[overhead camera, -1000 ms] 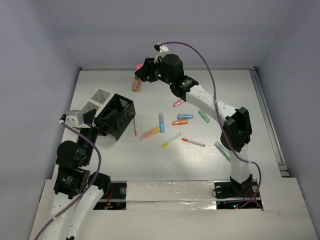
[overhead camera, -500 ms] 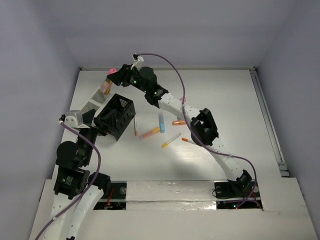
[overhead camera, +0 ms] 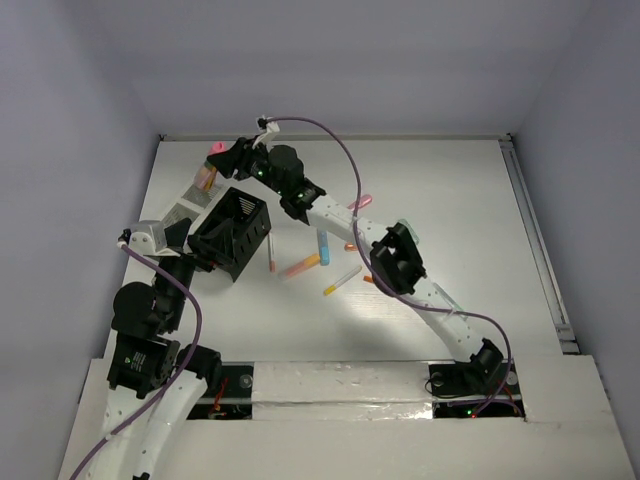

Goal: Sort the stationery into containers
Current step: Place the stationery in the storage box, then pick up the pen from the center of the board.

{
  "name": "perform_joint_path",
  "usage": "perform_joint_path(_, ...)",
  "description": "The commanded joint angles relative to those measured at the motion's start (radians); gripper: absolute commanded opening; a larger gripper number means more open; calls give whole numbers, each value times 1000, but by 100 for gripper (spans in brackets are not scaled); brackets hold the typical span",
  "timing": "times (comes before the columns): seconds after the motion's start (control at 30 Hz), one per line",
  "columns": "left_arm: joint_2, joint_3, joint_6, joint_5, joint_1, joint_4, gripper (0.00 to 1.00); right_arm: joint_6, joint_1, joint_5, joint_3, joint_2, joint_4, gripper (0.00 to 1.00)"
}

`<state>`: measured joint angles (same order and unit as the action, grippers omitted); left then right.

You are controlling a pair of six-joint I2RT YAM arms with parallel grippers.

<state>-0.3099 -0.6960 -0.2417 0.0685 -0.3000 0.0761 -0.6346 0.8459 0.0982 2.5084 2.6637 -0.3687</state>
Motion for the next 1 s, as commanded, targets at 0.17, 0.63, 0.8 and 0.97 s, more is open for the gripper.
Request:
perform_joint_path(0.17,6,-10,-2,-10,-2,-42,99,44,9,-38,72,76,-68,17)
perform_joint_path(0.63,8,-10,-2,-7,-2,-41,99,81,27,12,-14,24,-122,69)
perform_joint_path(0.8,11,-8,-4,-4,-2,-42,99,102,36,40,-80,-60,-147,85)
perform_joint_path(0.97,11,-10,-4,8,-2,-36,99,105,36,40,-239,-181,-225,86)
